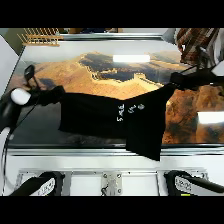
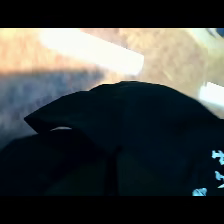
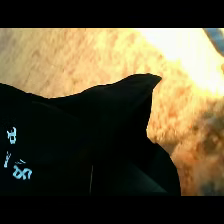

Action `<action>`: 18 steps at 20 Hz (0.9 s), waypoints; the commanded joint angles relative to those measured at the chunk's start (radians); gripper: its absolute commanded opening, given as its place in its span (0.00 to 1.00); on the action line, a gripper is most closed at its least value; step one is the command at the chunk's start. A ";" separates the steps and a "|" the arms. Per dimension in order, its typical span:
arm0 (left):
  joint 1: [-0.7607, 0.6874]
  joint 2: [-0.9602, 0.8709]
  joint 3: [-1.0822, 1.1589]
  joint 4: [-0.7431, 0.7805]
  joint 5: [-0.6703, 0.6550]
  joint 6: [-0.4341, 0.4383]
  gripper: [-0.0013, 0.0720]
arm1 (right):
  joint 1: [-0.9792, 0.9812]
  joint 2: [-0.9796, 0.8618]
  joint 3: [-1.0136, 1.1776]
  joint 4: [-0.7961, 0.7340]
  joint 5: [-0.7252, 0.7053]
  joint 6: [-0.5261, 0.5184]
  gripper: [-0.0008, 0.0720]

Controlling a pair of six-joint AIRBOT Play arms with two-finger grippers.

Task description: Fold the clothes and pants, and hang the long-sleeved shirts on hangers.

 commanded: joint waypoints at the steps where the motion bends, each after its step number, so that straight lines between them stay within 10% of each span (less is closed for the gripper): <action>1: 0.000 -0.338 0.244 -0.002 0.028 0.069 0.03 | 0.011 -0.101 -0.007 0.003 -0.260 -0.014 0.03; 3: 0.001 -0.450 0.393 -0.002 -0.041 0.059 0.06 | 0.010 -0.101 -0.007 0.004 -0.334 -0.013 0.05; 4: 0.005 -0.480 0.449 -0.001 -0.063 0.060 0.51 | 0.010 -0.097 -0.007 0.011 -0.357 -0.014 0.14; 5: 0.014 -0.493 0.497 0.000 -0.084 0.048 1.00 | 0.006 -0.089 -0.006 0.016 -0.372 -0.014 0.49; 6: 0.024 -0.492 0.532 0.000 -0.105 0.032 0.93 | -0.002 -0.077 -0.004 0.018 -0.377 -0.014 0.87; 7: 0.041 -0.480 0.566 0.002 -0.139 0.034 0.93 | -0.014 -0.057 -0.002 0.019 -0.372 -0.013 0.92; 14: 0.114 -0.107 0.179 0.006 -0.205 0.053 0.93 | -0.237 0.192 -0.262 0.018 0.097 -0.161 0.90; 18: 0.058 0.045 -0.134 0.006 -0.195 0.052 0.93 | -0.386 0.227 -0.610 0.026 0.066 -0.156 0.90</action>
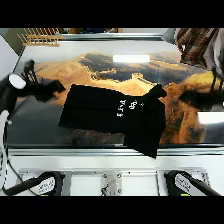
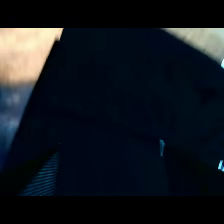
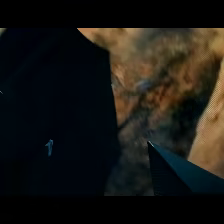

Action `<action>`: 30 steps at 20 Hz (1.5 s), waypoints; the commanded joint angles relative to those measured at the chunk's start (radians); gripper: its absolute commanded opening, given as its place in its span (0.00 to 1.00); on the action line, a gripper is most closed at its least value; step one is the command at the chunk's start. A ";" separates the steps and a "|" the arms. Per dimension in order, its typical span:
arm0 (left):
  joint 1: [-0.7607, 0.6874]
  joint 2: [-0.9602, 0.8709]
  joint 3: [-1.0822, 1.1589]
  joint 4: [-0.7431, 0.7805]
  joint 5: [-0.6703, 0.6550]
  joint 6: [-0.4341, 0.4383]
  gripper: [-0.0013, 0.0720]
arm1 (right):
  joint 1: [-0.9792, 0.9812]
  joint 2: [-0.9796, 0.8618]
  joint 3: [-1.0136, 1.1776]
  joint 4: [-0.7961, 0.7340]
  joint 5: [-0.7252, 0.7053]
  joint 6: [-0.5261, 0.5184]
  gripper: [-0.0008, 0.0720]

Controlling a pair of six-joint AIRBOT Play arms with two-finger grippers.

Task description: Fold the clothes and pants, and hang the long-sleeved shirts on hangers.

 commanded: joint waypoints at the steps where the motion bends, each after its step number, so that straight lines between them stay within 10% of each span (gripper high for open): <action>1: -0.041 0.135 -0.252 -0.002 0.016 0.001 0.93 | -0.104 0.028 -0.268 0.022 0.011 -0.018 0.90; 13: -0.096 0.221 -0.398 -0.007 0.089 -0.029 0.93 | 0.161 -0.096 -0.406 0.239 -0.303 -0.021 0.90; 14: -0.096 0.221 -0.398 -0.007 0.090 -0.029 0.93 | 0.163 -0.096 -0.406 0.238 -0.312 -0.022 0.83; 17: -0.089 0.221 -0.399 0.000 0.087 -0.057 0.93 | 0.158 -0.095 -0.406 0.238 -0.314 -0.021 0.04; 24: 0.098 0.275 -0.641 0.069 0.225 -0.377 0.93 | 0.159 -0.093 -0.406 0.238 -0.303 -0.022 0.03; 30: 0.110 0.121 -0.618 -0.008 0.403 -0.389 0.93 | 0.159 -0.093 -0.406 0.239 -0.296 -0.021 0.03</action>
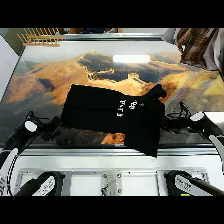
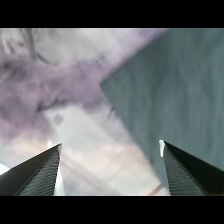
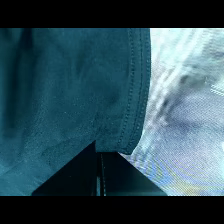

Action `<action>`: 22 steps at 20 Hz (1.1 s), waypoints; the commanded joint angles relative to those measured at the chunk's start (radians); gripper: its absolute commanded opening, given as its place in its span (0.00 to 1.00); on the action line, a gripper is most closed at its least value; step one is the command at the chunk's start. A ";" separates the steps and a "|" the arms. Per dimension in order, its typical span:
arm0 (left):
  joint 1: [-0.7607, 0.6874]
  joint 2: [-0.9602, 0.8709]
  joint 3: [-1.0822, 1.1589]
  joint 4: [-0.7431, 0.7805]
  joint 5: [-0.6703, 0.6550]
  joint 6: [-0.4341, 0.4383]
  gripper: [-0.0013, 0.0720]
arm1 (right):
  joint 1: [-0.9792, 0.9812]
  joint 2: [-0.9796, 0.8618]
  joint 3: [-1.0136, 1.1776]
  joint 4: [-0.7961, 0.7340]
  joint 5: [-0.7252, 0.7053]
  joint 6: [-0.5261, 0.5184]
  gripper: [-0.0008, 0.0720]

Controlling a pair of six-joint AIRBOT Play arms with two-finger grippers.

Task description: Fold the clothes and pants, and hang the long-sleeved shirts on hangers.

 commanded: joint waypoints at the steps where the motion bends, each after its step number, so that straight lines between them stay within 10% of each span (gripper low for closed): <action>1: -0.023 -0.105 0.051 -0.024 0.079 -0.026 0.93 | 0.001 0.000 0.000 0.001 0.008 0.000 0.03; 6: -0.136 -0.212 0.148 -0.024 0.080 -0.023 0.93 | 0.001 0.000 0.000 0.001 0.008 0.001 0.03; 7: -0.150 -0.223 0.160 -0.024 0.077 -0.024 0.81 | 0.001 0.000 0.000 0.001 0.009 0.001 0.03; 9: -0.163 -0.224 0.175 -0.023 0.077 -0.023 0.16 | 0.001 0.001 0.000 0.001 0.009 0.001 0.03; 11: -0.161 -0.207 0.187 -0.023 0.070 -0.023 0.03 | 0.001 0.001 0.008 0.001 0.011 0.000 0.03; 22: -0.021 0.450 0.688 -0.016 -0.004 0.077 0.03 | -0.001 0.341 0.780 0.001 0.197 -0.026 0.03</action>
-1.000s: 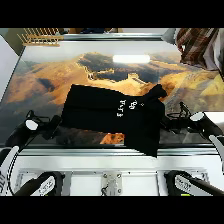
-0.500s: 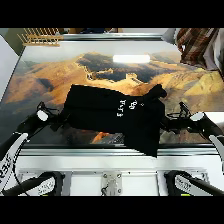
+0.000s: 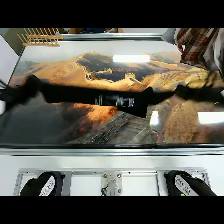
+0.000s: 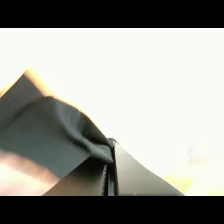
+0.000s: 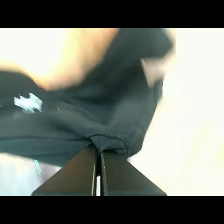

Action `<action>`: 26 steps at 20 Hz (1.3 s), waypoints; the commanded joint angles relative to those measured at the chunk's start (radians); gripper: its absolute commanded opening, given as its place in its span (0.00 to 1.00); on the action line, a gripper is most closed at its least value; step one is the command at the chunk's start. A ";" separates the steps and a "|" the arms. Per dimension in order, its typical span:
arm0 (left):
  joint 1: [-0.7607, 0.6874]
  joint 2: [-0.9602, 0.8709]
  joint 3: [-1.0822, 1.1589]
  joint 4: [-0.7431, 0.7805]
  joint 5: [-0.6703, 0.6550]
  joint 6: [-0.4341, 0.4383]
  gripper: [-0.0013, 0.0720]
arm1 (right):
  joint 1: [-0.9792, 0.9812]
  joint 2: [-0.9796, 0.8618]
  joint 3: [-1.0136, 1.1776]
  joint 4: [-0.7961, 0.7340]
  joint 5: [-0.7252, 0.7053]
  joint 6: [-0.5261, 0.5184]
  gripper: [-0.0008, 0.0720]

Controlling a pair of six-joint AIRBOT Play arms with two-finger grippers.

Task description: Fold the clothes and pants, and hang the long-sleeved shirts on hangers.

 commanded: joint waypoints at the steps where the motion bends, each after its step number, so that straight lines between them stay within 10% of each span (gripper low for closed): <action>1: 0.017 0.234 0.188 0.001 0.031 0.018 0.03 | 0.000 0.162 0.294 -0.002 -0.019 -0.003 0.03; 13: 0.018 0.465 0.392 0.004 -0.031 0.018 0.03 | 0.000 0.492 0.446 -0.015 -0.197 0.015 0.03; 20: 0.018 0.143 0.254 -0.002 -0.320 0.018 0.03 | 0.002 0.161 0.439 -0.016 0.265 0.134 0.03; 26: -0.081 -0.261 0.008 0.000 -0.079 0.031 0.03 | 0.133 -0.344 0.407 -0.190 0.340 0.151 0.03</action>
